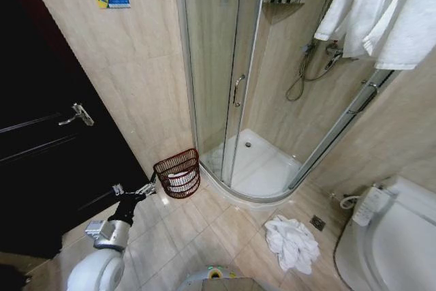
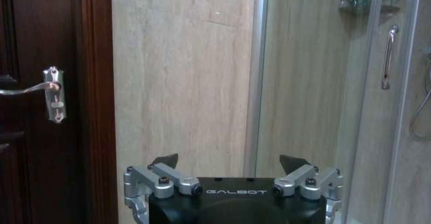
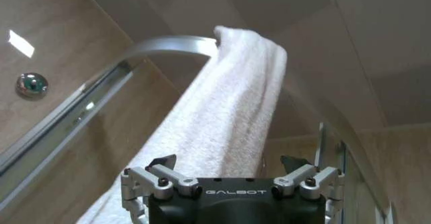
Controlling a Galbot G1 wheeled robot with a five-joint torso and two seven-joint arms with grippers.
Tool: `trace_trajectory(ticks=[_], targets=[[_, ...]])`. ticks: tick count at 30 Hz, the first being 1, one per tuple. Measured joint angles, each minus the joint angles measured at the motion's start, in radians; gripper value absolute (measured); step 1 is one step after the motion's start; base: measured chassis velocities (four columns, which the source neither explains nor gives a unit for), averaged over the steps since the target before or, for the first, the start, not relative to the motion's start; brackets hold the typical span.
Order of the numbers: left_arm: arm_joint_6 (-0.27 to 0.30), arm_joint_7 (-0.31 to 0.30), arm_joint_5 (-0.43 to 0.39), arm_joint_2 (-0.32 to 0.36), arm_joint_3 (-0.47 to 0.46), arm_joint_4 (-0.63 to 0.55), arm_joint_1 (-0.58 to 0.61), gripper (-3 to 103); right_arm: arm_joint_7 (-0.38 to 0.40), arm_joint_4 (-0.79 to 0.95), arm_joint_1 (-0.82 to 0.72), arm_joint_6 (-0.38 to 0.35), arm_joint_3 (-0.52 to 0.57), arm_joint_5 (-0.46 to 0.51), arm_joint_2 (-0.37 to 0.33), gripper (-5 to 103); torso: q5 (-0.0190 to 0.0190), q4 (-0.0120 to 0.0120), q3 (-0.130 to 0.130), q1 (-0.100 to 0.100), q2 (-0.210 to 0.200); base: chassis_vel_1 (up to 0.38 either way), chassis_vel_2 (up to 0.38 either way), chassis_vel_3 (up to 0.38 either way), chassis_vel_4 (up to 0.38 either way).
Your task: Discard the used towel into the hamper.
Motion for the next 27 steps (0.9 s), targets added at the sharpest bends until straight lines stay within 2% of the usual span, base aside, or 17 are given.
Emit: trace_trajectory(ticks=[3, 15, 16, 17, 20, 23, 27], targets=[[0.0, 0.0, 0.0, 0.0, 0.0, 0.0, 0.0, 98, 0.004, -0.035, -0.017, 0.002, -0.001, 0.053, -0.033, 100, -0.0001, 0.0001, 0.0, 0.0, 0.0, 0.0, 0.0, 0.0, 0.0], [0.0, 0.0, 0.0, 0.0, 0.0, 0.0, 0.0, 98, 0.022, -0.111, -0.063, 0.002, 0.037, 0.12, -0.156, 100, -0.0003, 0.0, 0.0, 0.0, 0.0, 0.0, 0.0, 0.0, 0.0], [0.0, 0.0, 0.0, 0.0, 0.0, 0.0, 0.0, 98, 0.023, -0.116, -0.076, -0.012, 0.059, 0.166, -0.183, 100, -0.0003, 0.0, 0.0, 0.0, 0.0, 0.0, 0.0, 0.0, 0.0], [0.0, 0.0, 0.0, 0.0, 0.0, 0.0, 0.0, 98, 0.023, -0.116, -0.076, -0.012, 0.059, 0.166, -0.183, 100, -0.0003, 0.0, 0.0, 0.0, 0.0, 0.0, 0.0, 0.0, 0.0], [0.0, 0.0, 0.0, 0.0, 0.0, 0.0, 0.0, 98, 0.041, -0.12, -0.136, -0.052, 0.142, 0.299, -0.246, 100, -0.0008, 0.0001, 0.0, 0.0, 0.0, 0.0, 0.0, 0.0, 0.0], [0.0, 0.0, 0.0, 0.0, 0.0, 0.0, 0.0, 98, 0.054, -0.145, -0.185, -0.058, 0.2, 0.315, -0.274, 100, -0.001, 0.0003, 0.0, 0.0, 0.0, 0.0, 0.0, 0.0, 0.0], [0.0, 0.0, 0.0, 0.0, 0.0, 0.0, 0.0, 98, 0.066, -0.198, -0.229, -0.048, 0.25, 0.253, -0.3, 100, 0.0001, 0.0002, 0.0, 0.0, 0.0, 0.0, 0.0, 0.0, 0.0]])
